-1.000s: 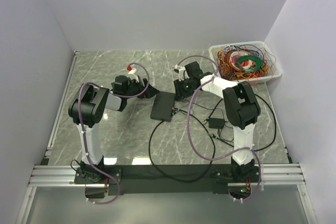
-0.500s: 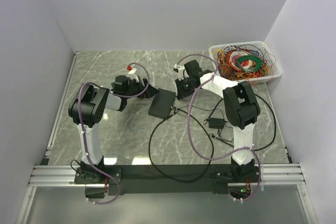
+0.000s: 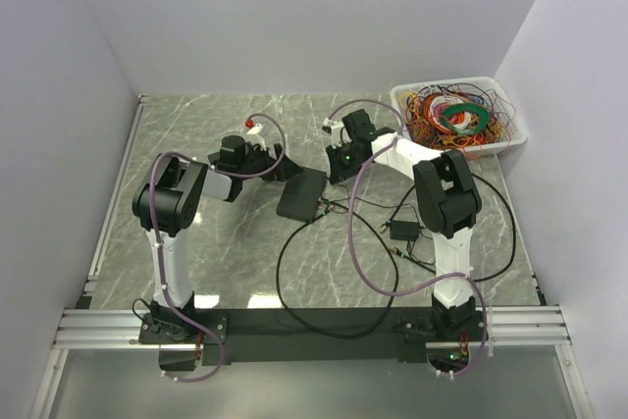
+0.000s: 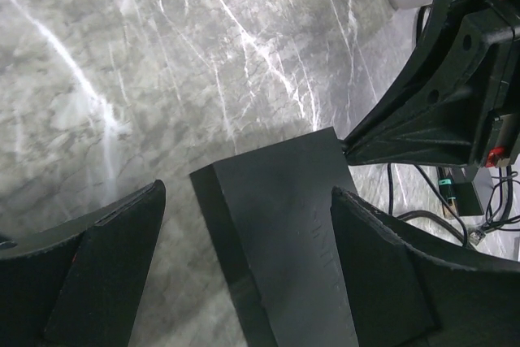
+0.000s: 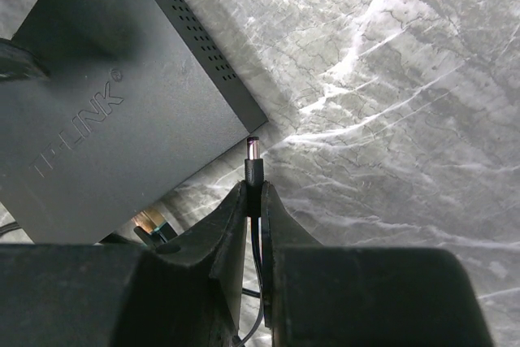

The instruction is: Insert the plug into the switch port

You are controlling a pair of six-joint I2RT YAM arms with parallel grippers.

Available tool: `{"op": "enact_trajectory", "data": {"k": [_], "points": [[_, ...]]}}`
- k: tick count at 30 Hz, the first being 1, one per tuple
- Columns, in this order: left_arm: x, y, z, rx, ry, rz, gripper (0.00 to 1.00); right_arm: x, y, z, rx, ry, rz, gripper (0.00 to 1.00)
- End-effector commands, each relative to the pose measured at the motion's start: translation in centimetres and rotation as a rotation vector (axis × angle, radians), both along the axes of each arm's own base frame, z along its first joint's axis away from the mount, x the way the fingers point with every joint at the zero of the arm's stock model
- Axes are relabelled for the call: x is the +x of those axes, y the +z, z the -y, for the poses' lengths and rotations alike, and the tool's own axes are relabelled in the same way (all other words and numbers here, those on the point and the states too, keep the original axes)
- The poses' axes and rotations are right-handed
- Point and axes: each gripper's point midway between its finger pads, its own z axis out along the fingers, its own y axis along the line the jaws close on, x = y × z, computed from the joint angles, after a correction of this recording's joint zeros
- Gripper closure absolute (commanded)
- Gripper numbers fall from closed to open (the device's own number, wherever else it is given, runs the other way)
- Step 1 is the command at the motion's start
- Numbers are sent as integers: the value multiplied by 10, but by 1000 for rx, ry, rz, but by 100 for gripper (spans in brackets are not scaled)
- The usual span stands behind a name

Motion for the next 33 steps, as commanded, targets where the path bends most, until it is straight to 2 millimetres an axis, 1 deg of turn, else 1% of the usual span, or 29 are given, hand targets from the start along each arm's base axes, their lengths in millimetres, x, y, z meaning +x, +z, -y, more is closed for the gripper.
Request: {"op": "enact_trajectory", "data": {"k": [1, 3, 7, 14, 15, 16, 20, 21, 22, 23, 24, 25, 26, 27, 28, 29, 31, 32, 33], "points": [[-4, -20, 3, 48, -8, -60, 10, 10, 14, -11, 42, 28, 58, 93], [-2, -22, 3, 50, -3, -68, 11, 11, 19, -12, 55, 33, 80, 93], [-1, -24, 4, 54, 5, -79, 12, 4, 18, -14, 65, 59, 65, 94], [4, -26, 6, 56, 9, -103, 14, -18, 9, -28, 63, 121, 35, 97], [4, -26, 7, 55, 9, -110, 14, -19, 14, -30, 80, 125, 44, 97], [5, -26, 7, 55, 9, -111, 15, -24, 14, -33, 101, 132, 41, 97], [4, -26, 11, 50, 3, -122, 15, -28, 21, -38, 124, 121, 50, 98], [3, -24, 13, 50, -1, -124, 15, -31, 25, -40, 134, 119, 55, 98], [4, -25, 13, 52, 2, -128, 15, -37, 24, -43, 140, 117, 48, 98], [6, -21, 16, 51, 1, -121, 15, -40, 24, -45, 142, 115, 53, 99], [3, -23, 19, 59, -8, -136, 16, -42, 30, -46, 153, 112, 67, 99], [4, -22, 21, 67, -9, -137, 16, -51, 26, -48, 152, 113, 55, 100], [8, -20, 22, 79, 2, -131, 16, -54, 26, -49, 149, 115, 61, 100], [6, -18, 26, 90, -4, -135, 16, -57, 31, -50, 162, 100, 60, 100], [5, -17, 28, 93, -4, -139, 16, -63, 28, -50, 166, 89, 41, 100], [7, -12, 32, 92, -8, -133, 16, -68, 30, -53, 183, 76, 31, 100], [5, -11, 37, 92, -19, -142, 16, -71, 35, -63, 219, 77, 41, 100], [9, -7, 41, 93, -16, -135, 17, -78, 36, -72, 227, 87, 38, 100], [7, -7, 47, 100, -26, -134, 16, -80, 36, -77, 231, 86, 35, 100]]}}
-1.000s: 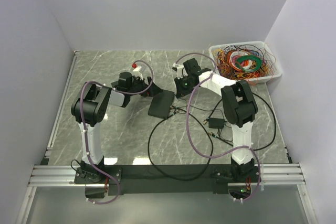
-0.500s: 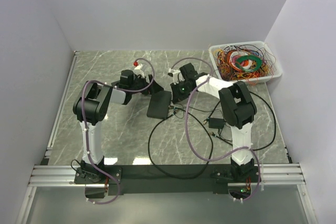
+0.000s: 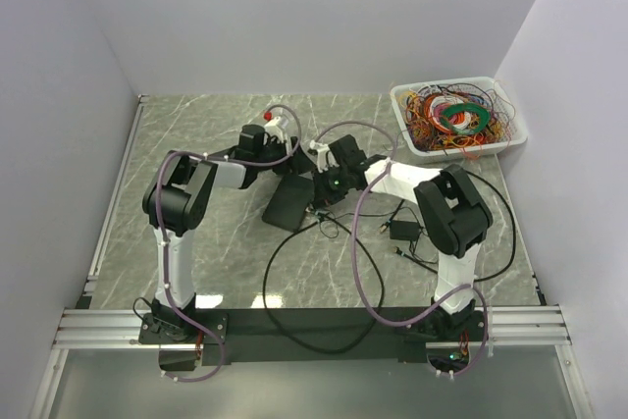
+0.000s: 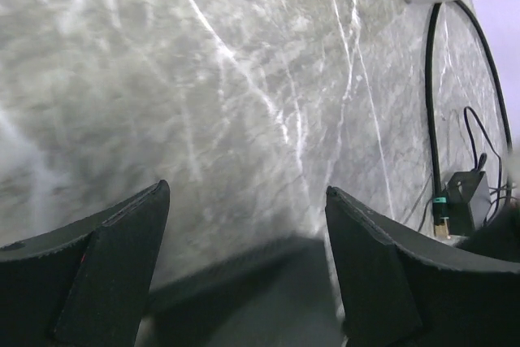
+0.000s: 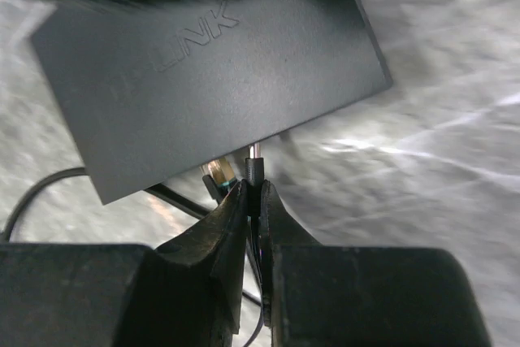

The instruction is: Insert the plug into the switch port

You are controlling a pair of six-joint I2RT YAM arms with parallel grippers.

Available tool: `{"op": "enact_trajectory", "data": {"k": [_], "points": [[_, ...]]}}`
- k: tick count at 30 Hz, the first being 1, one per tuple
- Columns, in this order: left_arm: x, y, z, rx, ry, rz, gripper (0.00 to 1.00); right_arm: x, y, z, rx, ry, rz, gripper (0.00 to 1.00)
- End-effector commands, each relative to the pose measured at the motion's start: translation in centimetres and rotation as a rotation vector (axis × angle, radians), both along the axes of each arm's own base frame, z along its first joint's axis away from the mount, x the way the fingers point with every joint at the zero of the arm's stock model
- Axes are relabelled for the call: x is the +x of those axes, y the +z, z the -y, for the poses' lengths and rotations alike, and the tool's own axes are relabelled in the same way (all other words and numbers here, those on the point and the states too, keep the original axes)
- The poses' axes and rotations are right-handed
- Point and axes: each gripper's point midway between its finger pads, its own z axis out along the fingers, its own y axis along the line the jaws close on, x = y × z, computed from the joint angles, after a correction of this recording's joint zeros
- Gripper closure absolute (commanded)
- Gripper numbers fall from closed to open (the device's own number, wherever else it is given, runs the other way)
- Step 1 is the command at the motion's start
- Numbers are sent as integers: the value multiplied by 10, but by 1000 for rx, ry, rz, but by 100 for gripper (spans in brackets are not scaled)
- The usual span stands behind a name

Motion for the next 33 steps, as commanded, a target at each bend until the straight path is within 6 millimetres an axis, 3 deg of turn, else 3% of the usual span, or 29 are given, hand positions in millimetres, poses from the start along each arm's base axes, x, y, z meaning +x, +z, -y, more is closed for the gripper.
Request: {"op": "enact_trajectory", "data": {"k": [1, 5, 10, 11, 13, 14, 16, 17, 18, 21, 28, 33], "points": [[-3, -8, 13, 44, -11, -39, 16, -4, 34, -37, 120, -6, 49, 100], [2, 3, 14, 60, -6, -31, 17, -12, 31, -57, 149, 2, 35, 100], [9, 18, -12, 166, 120, 14, 17, -24, 22, -37, 111, -66, 32, 100], [10, 35, -17, 167, 146, 46, 16, -26, 21, -32, 102, -75, 34, 100], [7, 41, -32, 201, 221, 65, 16, -32, 19, -20, 70, -98, 38, 100], [6, 65, -38, 186, 253, 111, 16, -30, 21, -14, 48, -121, 62, 100], [-3, 73, -50, 193, 303, 130, 15, -33, 15, -3, 6, -134, 72, 100], [-5, 93, -58, 184, 348, 168, 15, -32, 15, 1, -5, -141, 82, 100], [-7, 98, -63, 184, 373, 173, 15, -32, 14, 5, -22, -145, 94, 100], [-23, 96, -79, 207, 428, 148, 16, -27, 13, 8, -39, -148, 108, 100], [-62, 43, -87, 198, 411, 76, 17, 4, 8, 2, -66, -143, 148, 100], [-65, 28, -85, 173, 403, 74, 17, 24, 4, -5, -86, -125, 187, 100]]}}
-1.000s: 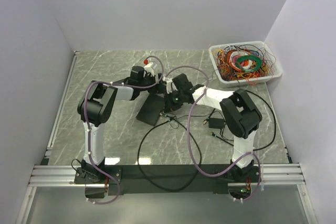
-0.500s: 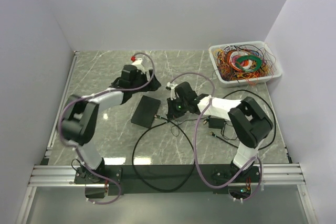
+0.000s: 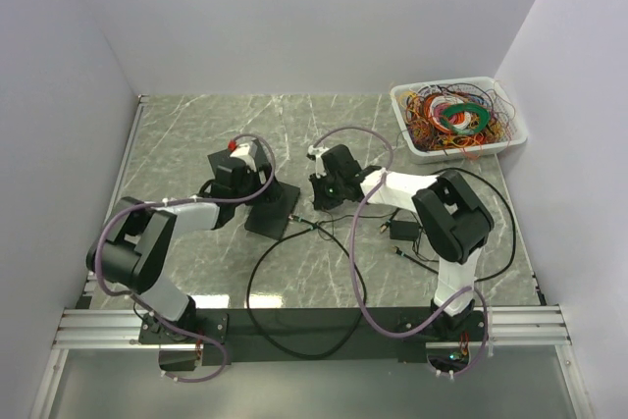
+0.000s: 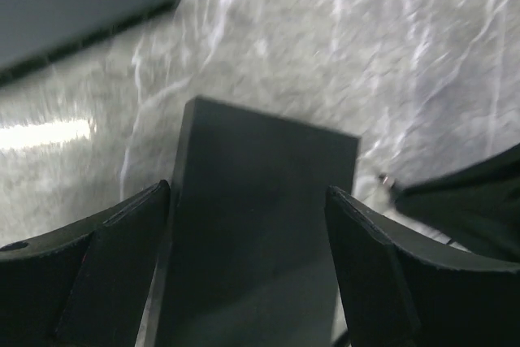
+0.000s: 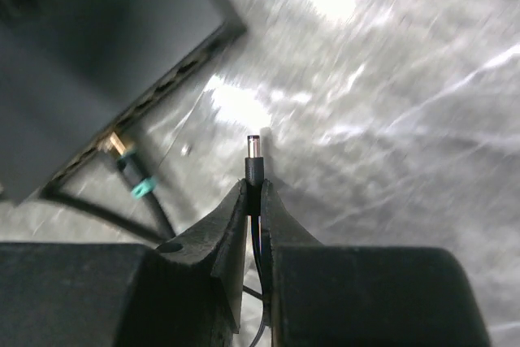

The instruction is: Insert the plug into the switch port

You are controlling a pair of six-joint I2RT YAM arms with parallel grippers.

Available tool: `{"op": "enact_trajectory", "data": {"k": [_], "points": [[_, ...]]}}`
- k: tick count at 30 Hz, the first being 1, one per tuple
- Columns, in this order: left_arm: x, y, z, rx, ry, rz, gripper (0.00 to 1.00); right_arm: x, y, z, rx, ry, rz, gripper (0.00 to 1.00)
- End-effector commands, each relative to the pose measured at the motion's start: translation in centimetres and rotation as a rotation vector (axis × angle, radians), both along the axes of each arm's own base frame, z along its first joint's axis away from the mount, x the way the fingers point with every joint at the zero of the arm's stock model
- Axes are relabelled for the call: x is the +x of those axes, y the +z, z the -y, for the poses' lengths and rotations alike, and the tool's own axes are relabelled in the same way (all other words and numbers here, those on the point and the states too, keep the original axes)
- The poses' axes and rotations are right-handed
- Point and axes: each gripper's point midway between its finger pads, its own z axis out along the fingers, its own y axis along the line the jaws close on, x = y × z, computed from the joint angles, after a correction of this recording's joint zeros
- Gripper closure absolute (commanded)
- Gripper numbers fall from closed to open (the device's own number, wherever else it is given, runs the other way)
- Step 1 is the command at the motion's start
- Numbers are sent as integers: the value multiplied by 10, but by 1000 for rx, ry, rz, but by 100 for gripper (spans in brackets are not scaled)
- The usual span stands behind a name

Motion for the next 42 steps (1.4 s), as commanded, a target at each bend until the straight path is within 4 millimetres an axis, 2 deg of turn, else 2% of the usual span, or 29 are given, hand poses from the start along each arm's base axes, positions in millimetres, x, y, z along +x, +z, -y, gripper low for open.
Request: {"op": "enact_trajectory", "data": {"k": [1, 4, 11, 17, 18, 21, 24, 36, 42], "points": [[13, 17, 10, -65, -4, 96, 17, 28, 14, -7, -2, 13, 94, 100], [15, 15, 13, -74, -14, 114, 17, 34, 11, -10, -17, 30, 106, 100], [18, 5, 18, -82, -43, 131, 18, 33, 5, -20, 14, 77, 95, 100], [16, -8, 10, -96, -39, 116, 29, 33, 11, -24, 41, 89, 112, 100], [19, -6, 5, -108, -27, 130, 32, 32, 10, -24, 44, 90, 112, 100], [15, -5, 7, -138, -47, 130, 36, 32, 12, -24, 46, 93, 115, 100], [15, -6, 8, -140, -53, 124, 36, 29, 14, -22, 48, 91, 119, 100], [16, -15, 15, -153, -87, 101, 36, 22, 22, -32, 94, 125, 116, 100], [17, -17, 15, -152, -91, 98, 37, 23, 24, -29, 88, 114, 129, 100]]}}
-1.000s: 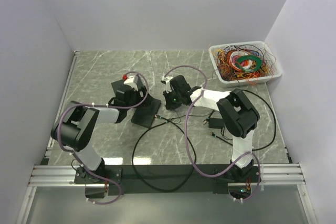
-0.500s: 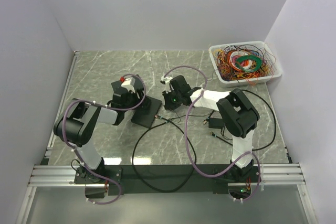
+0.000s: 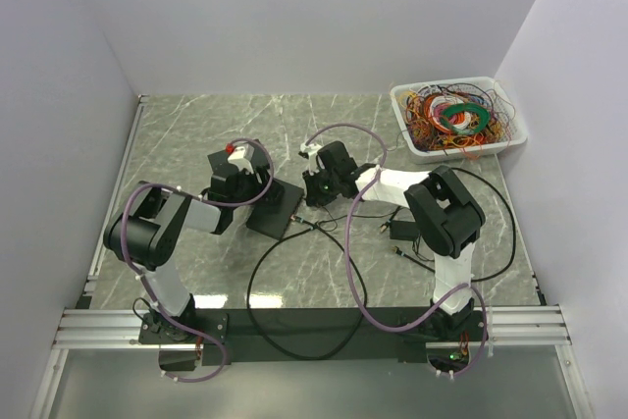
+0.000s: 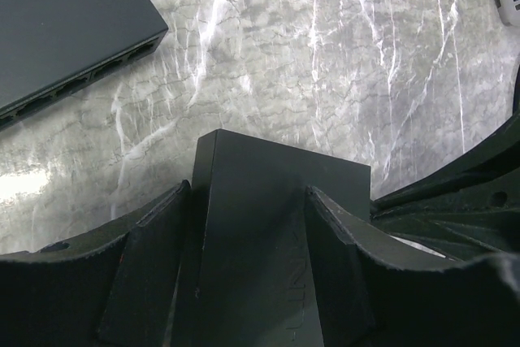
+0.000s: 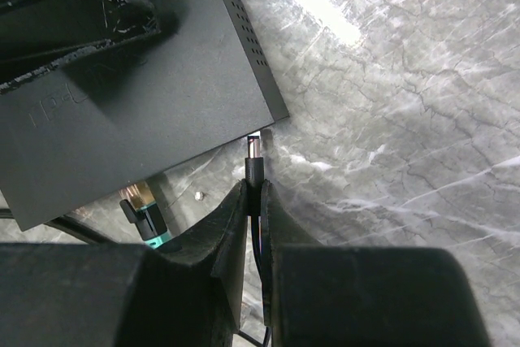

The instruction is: Insert the plug into the switch port

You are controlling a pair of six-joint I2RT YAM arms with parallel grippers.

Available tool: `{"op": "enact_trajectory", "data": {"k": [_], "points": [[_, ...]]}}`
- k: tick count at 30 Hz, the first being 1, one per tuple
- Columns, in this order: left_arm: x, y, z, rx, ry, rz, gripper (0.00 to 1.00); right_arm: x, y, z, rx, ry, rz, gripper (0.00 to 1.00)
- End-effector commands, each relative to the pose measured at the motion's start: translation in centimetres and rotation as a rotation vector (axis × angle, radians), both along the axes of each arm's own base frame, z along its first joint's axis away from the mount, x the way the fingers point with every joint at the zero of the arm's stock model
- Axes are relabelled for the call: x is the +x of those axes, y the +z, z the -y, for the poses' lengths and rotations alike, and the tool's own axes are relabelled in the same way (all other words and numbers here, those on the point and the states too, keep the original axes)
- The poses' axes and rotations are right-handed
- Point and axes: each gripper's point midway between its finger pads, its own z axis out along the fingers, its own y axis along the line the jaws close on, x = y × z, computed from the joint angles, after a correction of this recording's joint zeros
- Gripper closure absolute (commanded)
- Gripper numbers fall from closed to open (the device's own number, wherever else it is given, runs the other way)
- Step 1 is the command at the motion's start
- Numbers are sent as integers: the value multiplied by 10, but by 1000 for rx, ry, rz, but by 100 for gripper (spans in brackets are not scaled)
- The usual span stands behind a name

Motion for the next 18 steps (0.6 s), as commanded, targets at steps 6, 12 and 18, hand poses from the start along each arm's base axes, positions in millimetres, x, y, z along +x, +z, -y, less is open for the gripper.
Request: {"op": "enact_trajectory", "data": {"k": [6, 12, 18], "points": [[2, 0, 9, -24, -36, -6, 37, 11, 23, -4, 23, -6, 85, 100], [2, 0, 9, -20, -40, -7, 38, 11, 30, -3, 31, -12, 103, 100], [1, -2, 11, -23, -53, -13, 39, 11, 33, -7, 47, 0, 102, 100]]}}
